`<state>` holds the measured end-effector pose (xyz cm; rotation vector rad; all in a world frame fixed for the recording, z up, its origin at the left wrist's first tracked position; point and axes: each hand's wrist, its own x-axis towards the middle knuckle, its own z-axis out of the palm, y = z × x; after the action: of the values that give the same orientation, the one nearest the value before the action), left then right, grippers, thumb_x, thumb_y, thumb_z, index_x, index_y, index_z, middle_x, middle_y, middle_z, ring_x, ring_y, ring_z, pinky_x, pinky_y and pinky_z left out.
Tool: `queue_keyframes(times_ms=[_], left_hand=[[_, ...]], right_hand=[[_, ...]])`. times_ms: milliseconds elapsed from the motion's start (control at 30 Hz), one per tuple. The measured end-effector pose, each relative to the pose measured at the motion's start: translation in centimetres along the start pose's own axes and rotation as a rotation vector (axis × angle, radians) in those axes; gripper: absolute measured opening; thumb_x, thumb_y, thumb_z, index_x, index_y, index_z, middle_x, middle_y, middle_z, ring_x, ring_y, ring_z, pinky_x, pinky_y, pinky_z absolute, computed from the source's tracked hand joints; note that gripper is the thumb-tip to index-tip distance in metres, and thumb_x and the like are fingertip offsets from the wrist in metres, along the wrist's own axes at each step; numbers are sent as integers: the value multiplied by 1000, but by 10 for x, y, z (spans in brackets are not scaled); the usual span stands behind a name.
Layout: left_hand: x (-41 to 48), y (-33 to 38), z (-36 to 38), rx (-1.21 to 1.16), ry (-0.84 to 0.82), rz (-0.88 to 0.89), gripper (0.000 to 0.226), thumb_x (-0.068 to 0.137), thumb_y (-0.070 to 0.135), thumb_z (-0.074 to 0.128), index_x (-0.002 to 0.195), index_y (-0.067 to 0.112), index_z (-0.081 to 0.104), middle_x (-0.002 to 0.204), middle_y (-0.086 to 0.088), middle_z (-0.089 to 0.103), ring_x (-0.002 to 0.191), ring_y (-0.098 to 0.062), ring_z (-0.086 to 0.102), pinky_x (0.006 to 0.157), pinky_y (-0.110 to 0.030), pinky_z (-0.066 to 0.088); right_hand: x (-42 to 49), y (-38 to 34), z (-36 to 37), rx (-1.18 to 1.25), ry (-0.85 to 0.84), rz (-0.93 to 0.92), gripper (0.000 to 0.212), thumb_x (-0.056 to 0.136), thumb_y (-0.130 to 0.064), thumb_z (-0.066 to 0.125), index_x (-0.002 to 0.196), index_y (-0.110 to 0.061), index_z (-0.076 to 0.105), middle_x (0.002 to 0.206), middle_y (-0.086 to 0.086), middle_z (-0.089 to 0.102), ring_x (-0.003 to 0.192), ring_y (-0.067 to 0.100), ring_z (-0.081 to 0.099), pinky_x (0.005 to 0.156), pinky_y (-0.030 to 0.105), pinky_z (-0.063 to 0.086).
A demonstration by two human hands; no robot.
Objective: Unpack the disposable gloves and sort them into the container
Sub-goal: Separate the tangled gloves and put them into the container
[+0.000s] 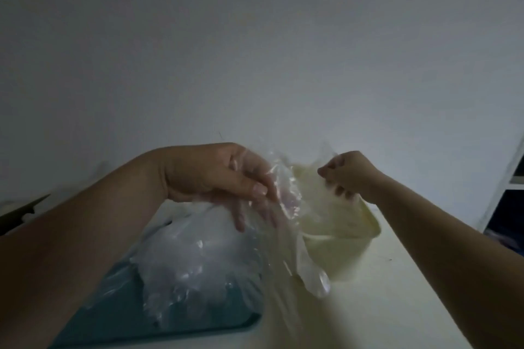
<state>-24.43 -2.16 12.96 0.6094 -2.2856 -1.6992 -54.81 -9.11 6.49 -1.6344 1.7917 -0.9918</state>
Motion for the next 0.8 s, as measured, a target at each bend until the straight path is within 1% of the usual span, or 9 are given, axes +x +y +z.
queue_keyframes(times_ms=[100,167,300,400,567,667,700,733,800], left_hand=[[32,15,-6,72,-1,3,15,98,6,68,104,15,78,111,-16,78,101,-31,75,68,-32,62],[57,23,-16,169,41,-26,16,98,5,65,105,15,76,113,-11,78,92,-23,74,64,-28,58],[116,14,-37,382,279,-129,14,93,10,77,104,17,76,103,-10,78,74,-13,66,55,-25,45],[160,-11,-46,503,420,-180,21,83,17,87,101,17,78,82,-6,75,68,-13,65,55,-26,46],[204,-48,-51,602,450,-184,23,78,14,90,93,20,74,83,5,72,66,-6,67,62,-16,50],[221,-61,-50,732,531,-136,20,81,15,86,80,24,68,74,10,62,60,2,55,54,-5,37],[224,-65,-52,730,571,-119,17,82,13,84,83,22,70,78,9,63,66,-1,57,60,-8,40],[224,-68,-53,707,611,-100,16,83,12,84,94,18,74,88,6,67,77,-6,61,69,-13,45],[215,-72,-55,716,677,-97,42,83,21,87,121,17,70,114,4,69,100,-12,65,81,-21,50]], right_hand=[[11,1,6,-65,-7,27,15,88,-9,75,101,-2,70,71,13,69,47,21,61,38,23,46],[17,-1,-1,-113,51,-46,30,86,-8,75,115,-4,68,87,13,70,60,20,65,44,20,44],[16,1,-27,-52,153,-161,56,88,-15,78,141,-14,58,127,12,63,104,27,65,88,40,57],[1,1,-39,8,169,-184,44,97,-32,69,139,-22,59,130,2,64,112,22,66,99,41,54],[-28,-2,-41,-248,250,-331,41,104,-22,53,144,-20,56,147,-2,56,133,18,54,110,31,42],[-50,-21,-35,-363,24,-403,38,104,-31,55,141,-25,58,142,-7,56,122,12,55,94,16,36],[-53,-26,-29,-417,-112,-379,39,105,-32,54,144,-28,56,141,-10,54,123,10,52,92,14,33],[-54,-29,-20,-487,-241,-335,44,106,-34,52,150,-29,49,146,-11,50,130,10,49,97,15,32],[-46,-28,0,-622,-427,-206,56,108,-42,44,160,-27,31,164,-2,36,148,20,38,115,30,29]])
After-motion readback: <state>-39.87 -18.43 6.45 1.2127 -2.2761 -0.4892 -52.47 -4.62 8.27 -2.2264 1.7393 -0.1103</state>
